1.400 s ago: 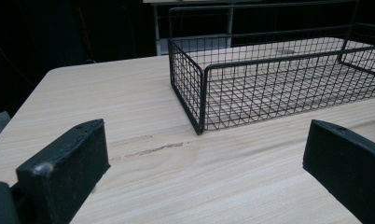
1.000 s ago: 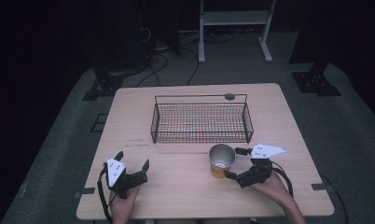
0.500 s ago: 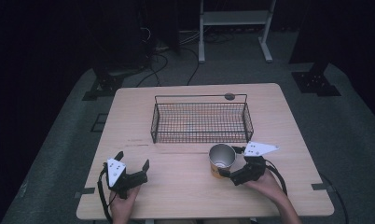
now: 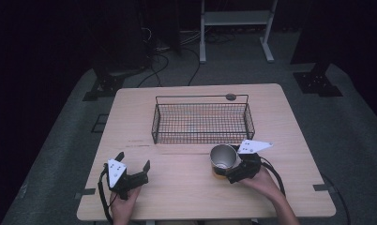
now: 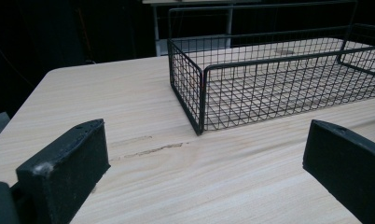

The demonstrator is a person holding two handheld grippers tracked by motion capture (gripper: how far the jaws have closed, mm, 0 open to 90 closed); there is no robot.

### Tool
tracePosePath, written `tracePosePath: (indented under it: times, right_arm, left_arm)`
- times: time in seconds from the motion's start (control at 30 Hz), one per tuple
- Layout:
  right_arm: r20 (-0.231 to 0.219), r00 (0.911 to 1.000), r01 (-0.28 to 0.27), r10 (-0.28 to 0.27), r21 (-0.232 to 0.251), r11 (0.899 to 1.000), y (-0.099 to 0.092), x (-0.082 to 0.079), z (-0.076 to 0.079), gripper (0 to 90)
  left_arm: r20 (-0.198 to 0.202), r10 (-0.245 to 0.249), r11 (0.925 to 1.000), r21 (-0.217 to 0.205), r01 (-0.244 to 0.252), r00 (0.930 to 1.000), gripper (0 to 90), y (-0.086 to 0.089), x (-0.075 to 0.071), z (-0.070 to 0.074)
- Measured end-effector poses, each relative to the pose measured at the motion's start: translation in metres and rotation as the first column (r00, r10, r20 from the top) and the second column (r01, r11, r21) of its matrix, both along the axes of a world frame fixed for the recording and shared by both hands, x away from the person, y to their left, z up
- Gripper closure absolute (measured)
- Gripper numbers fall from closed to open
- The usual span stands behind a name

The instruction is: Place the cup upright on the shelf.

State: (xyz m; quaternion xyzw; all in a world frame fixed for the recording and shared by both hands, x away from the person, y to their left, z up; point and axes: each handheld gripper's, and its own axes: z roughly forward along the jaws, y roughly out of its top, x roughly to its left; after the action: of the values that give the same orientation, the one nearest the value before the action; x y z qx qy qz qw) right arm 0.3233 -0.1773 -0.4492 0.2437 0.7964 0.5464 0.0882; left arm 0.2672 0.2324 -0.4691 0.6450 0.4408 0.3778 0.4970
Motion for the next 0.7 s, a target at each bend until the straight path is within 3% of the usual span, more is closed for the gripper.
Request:
tracePosePath:
  times: [0.3, 0.4, 0.7]
  right_arm:
    - [-0.005, 1.0, 0.006, -0.006, -0.003, 1.0, 0.0003, 0.0014, -0.0006, 0.0]
    - [0.01, 0.9999, 0.001, -0.002, 0.004, 1.0, -0.0001, 0.0006, 0.0007, 7.0]
    - [0.008, 1.0, 0.001, -0.001, 0.003, 1.0, -0.0014, 0.0007, 0.0015, 8.6]
  left_arm:
    - [0.0, 0.0, 1.0, -0.001, 0.0, 1.0, 0.0, 0.0, 0.0, 0.0]
    - [-0.001, 0.001, 1.0, -0.001, -0.001, 1.0, 0.0, 0.0001, 0.0, 0.0]
    - [0.0, 0.001, 1.0, -0.002, -0.001, 1.0, 0.0, 0.0003, 0.0, 0.0001]
